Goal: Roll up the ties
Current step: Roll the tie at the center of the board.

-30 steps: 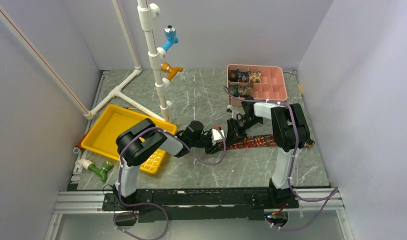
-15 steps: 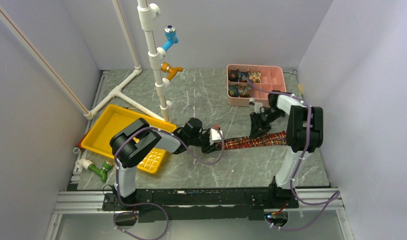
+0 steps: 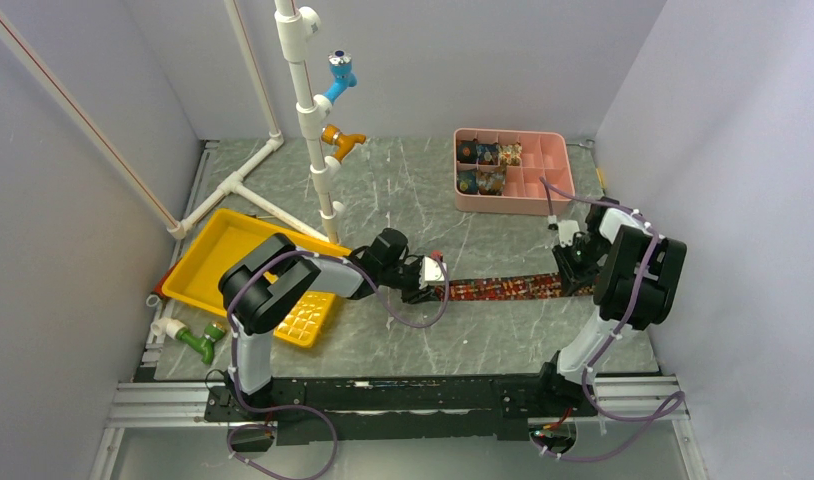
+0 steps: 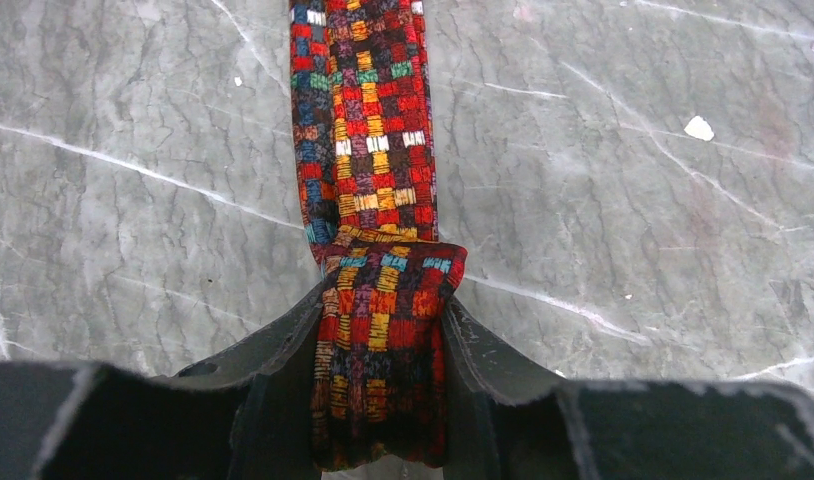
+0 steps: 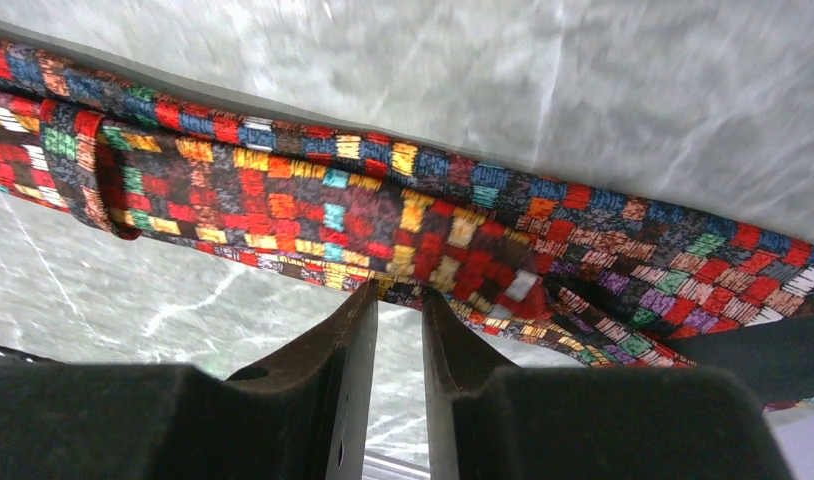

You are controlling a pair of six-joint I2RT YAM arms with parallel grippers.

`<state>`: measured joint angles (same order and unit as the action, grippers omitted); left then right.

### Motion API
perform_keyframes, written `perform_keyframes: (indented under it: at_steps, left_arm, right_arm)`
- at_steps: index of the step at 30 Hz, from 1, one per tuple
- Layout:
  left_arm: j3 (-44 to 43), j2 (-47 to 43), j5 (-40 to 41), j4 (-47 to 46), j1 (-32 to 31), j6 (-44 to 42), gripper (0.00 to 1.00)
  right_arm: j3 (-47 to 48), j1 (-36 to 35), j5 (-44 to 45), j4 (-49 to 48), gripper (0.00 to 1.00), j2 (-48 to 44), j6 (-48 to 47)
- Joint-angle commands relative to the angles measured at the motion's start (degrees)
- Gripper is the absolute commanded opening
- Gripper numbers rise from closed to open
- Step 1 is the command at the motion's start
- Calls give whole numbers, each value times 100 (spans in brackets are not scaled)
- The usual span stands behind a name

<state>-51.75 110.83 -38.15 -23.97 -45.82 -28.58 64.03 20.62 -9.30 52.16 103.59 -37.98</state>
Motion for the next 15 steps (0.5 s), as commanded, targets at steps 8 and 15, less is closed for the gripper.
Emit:
perform_keyframes:
  at_steps: [8, 15]
  left_arm:
    - [-34, 261, -19, 1480, -3, -244, 25]
    - [141, 195, 188, 1514, -85, -143, 28]
  right_arm:
    - [181, 404, -40, 491, 27, -128, -450]
    - [915, -221, -1782, 1170, 51, -643, 285]
